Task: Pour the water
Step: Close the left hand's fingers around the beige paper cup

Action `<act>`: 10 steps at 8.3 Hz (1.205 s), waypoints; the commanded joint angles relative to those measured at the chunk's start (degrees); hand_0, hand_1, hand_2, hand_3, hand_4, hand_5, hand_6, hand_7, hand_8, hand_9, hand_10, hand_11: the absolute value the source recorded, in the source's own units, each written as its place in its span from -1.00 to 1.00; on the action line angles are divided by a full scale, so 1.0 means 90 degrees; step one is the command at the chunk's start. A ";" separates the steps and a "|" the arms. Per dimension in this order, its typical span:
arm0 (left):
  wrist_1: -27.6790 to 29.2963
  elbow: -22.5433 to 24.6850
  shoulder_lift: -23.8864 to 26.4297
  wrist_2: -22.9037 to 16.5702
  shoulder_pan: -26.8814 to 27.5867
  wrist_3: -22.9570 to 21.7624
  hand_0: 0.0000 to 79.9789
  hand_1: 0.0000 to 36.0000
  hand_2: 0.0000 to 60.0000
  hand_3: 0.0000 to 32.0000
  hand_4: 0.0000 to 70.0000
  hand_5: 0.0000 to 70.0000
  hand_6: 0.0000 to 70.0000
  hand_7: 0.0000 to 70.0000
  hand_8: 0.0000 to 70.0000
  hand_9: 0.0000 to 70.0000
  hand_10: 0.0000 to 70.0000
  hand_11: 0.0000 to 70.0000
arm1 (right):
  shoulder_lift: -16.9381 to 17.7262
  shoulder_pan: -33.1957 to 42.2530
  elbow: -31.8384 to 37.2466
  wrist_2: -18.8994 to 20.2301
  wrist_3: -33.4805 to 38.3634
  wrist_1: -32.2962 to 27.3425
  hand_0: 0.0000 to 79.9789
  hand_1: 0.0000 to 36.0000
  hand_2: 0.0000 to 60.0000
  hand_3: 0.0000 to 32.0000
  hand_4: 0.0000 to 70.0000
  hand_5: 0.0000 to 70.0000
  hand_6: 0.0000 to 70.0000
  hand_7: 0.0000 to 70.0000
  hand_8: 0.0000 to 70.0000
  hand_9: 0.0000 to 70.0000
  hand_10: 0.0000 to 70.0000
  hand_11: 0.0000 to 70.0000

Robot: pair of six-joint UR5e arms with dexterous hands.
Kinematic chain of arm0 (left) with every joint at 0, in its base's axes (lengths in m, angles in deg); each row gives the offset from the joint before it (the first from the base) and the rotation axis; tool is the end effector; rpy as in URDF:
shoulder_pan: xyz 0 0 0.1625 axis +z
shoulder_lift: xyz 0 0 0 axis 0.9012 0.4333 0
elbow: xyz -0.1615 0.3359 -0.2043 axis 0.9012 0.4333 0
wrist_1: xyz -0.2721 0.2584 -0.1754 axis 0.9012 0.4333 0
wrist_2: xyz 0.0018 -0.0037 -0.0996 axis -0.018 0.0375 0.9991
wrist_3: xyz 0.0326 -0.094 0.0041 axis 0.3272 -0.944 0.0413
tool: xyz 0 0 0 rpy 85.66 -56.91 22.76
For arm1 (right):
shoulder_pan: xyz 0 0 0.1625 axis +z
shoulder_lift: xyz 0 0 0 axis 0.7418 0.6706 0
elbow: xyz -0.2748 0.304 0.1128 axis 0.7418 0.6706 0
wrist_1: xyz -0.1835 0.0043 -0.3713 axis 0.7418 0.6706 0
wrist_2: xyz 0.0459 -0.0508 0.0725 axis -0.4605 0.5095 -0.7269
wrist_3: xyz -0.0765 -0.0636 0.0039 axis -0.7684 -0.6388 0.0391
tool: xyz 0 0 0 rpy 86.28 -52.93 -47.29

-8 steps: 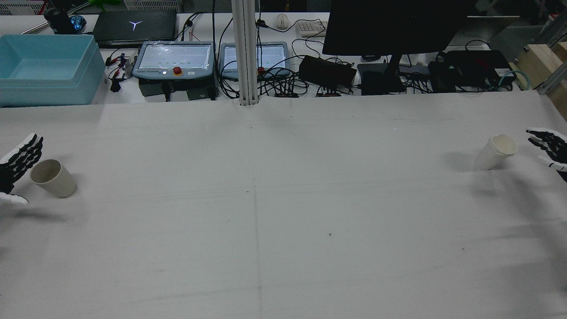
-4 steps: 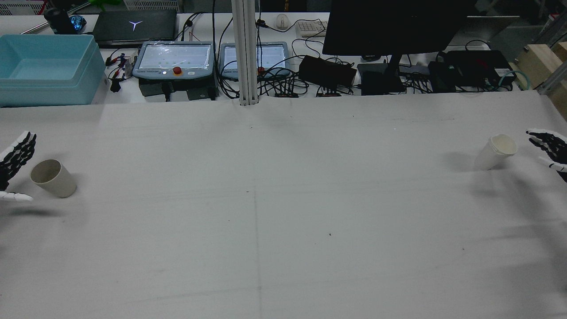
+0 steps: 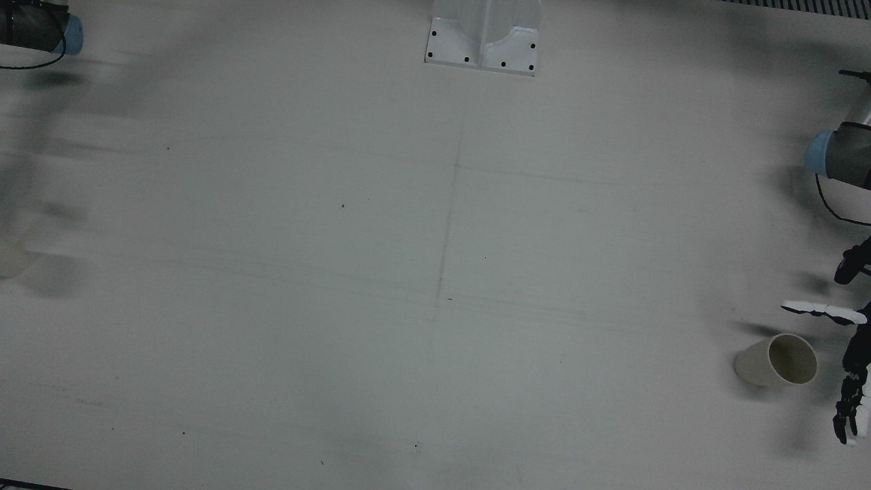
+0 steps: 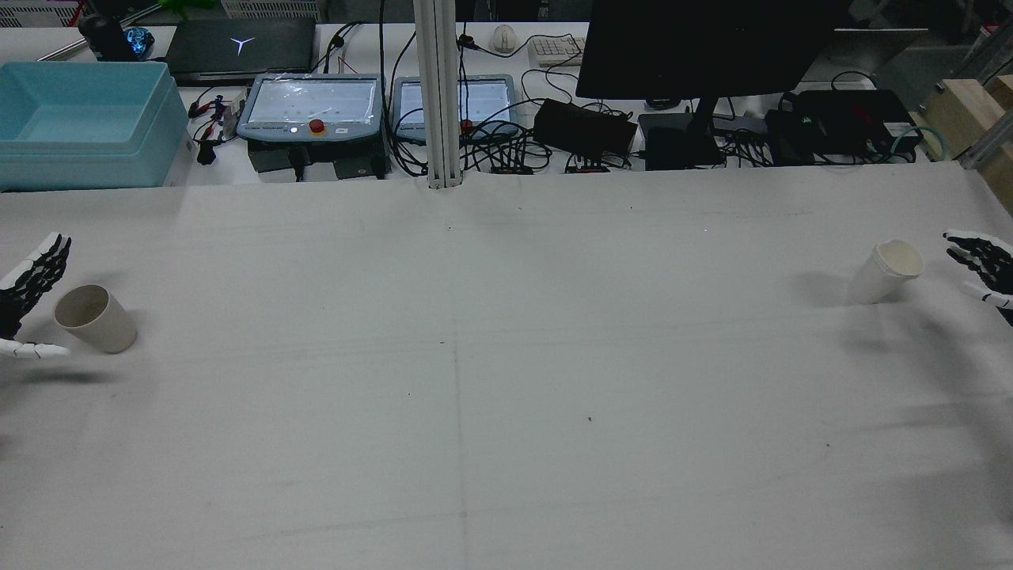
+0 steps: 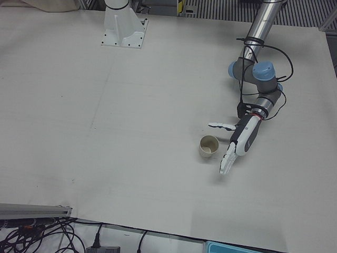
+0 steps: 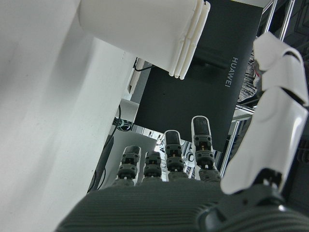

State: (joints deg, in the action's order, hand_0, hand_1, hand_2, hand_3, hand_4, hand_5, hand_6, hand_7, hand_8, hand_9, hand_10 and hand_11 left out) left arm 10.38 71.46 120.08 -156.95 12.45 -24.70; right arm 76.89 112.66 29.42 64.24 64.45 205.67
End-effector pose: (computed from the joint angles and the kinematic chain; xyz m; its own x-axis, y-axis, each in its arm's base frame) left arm 0.1892 -0.5026 0.7511 -0.8891 -0.1840 -0.4191 0.3124 0.4252 -0.8494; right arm -0.0171 -0.4383 0.9046 -0.9540 0.0220 0.2992 -0.2963 0.0852 -0.9513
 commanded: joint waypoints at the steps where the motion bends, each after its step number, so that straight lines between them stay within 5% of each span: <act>1: -0.0139 -0.0162 0.0221 -0.0006 0.0021 0.0076 0.34 0.30 -0.65 -1.00 -1.00 -1.00 -1.00 -1.00 -1.00 -1.00 -1.00 -1.00 | 0.0000 0.0000 0.0037 0.0000 -0.0001 0.0000 0.19 -0.15 -0.26 -1.00 -0.50 -0.31 -0.60 -0.35 -0.82 -0.67 -0.73 -0.57; 10: -0.0129 -0.0270 0.0378 -0.0006 0.0041 0.0388 0.33 0.30 -0.62 -1.00 -1.00 -1.00 -1.00 -1.00 -1.00 -1.00 -1.00 -1.00 | 0.0010 -0.0020 0.0057 0.0000 -0.0011 0.0000 0.18 -0.17 -0.30 -1.00 -0.57 -0.37 -0.64 -0.38 -0.83 -0.67 -0.73 -0.57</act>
State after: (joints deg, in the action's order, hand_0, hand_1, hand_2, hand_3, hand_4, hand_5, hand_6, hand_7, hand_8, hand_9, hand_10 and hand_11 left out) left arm 9.30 69.71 122.45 -157.01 12.84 -21.89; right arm 76.95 112.51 29.90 64.30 64.41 205.67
